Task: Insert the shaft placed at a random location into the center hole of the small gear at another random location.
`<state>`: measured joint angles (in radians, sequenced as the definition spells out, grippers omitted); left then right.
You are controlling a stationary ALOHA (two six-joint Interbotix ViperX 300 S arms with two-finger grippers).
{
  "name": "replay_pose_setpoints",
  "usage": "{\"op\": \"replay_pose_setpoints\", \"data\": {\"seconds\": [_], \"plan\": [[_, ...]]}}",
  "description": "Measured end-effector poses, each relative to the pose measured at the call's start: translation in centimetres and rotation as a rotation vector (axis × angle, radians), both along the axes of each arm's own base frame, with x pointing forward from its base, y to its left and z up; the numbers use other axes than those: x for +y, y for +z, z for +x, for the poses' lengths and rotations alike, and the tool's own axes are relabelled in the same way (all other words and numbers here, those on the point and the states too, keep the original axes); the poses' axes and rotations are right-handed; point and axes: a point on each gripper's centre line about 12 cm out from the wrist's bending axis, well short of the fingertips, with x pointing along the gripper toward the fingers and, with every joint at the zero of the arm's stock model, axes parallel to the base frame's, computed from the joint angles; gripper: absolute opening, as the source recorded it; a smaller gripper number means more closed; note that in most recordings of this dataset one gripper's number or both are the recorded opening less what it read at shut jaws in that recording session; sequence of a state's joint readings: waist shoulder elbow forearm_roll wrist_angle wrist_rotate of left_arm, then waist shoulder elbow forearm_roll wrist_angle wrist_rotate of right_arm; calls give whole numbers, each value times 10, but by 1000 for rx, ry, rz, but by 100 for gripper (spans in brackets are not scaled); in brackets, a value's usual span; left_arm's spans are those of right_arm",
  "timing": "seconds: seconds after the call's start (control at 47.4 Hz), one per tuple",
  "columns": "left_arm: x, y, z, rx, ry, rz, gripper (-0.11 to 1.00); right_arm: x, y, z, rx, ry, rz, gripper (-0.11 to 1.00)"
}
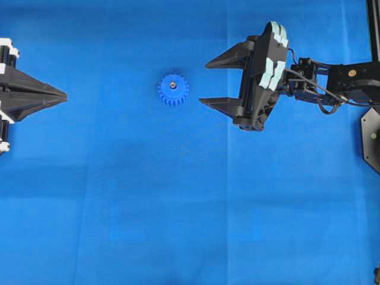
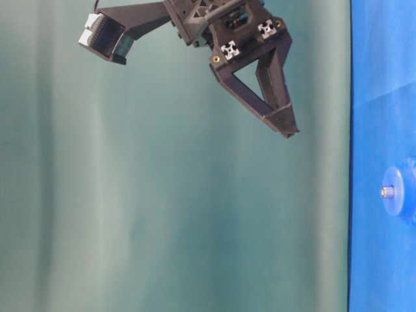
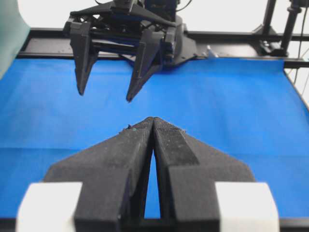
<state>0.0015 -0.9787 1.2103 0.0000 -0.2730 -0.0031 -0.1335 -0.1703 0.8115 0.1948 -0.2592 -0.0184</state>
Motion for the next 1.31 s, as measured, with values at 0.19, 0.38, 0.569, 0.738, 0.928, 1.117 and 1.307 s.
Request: {"op": "replay_pose_setpoints", "data": {"seconds": [0.19,0.38,0.569,0.738,0.928,1.117,1.307], "plan": [[0,-1,0,5,0,-2,0,0,0,0,1,0,0,77],[0,0,0,5,0,-2,0,0,0,0,6,1,2,77],[0,-1,0,6,0,0,0,0,-1,-1,13,1,5,77],[0,0,0,5,-2,-2,0,0,-2,-1,15,2,4,77],[0,0,0,5,0,-2,0,1,-2,-1,21,3,5,77],[0,-1,0,6,0,0,0,1,-3,-1,25,4,6,77],[0,-1,0,6,0,-2,0,1,-3,-1,25,4,6,77]]}}
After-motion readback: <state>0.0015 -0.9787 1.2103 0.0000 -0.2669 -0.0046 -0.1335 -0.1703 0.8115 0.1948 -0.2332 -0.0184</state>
